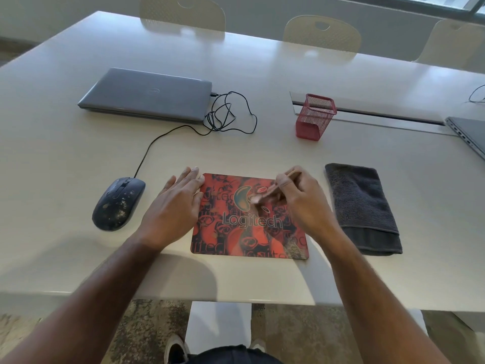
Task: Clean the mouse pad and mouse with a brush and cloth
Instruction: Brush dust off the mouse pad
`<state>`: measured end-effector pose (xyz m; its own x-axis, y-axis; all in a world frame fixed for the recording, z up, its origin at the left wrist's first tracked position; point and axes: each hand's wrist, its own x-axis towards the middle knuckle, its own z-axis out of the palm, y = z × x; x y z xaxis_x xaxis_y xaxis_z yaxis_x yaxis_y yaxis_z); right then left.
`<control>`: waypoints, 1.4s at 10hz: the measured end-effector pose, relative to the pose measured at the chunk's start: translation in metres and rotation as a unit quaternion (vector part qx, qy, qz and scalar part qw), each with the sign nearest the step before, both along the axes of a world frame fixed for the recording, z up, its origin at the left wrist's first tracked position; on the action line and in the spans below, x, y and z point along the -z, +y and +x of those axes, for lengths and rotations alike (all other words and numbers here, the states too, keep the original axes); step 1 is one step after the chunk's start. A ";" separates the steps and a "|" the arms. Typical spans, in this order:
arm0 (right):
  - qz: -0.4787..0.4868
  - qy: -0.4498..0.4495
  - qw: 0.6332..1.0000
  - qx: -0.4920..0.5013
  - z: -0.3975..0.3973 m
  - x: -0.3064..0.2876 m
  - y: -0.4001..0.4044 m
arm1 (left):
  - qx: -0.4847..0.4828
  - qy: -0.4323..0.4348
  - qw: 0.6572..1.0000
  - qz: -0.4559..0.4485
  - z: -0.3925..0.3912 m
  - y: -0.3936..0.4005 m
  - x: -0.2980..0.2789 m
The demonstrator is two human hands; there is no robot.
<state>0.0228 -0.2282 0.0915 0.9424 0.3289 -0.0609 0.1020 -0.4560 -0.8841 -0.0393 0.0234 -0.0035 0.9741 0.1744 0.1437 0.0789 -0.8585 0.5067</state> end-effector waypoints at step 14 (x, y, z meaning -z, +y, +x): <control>-0.107 -0.040 0.993 0.008 -0.009 0.001 -0.064 | -0.002 0.001 1.000 0.014 0.001 -0.001 0.002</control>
<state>0.0138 -0.2919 0.0905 0.9522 0.3011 -0.0518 0.1597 -0.6351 -0.7558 -0.0378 0.0229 -0.0050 0.9738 0.1744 0.1460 0.0838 -0.8719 0.4825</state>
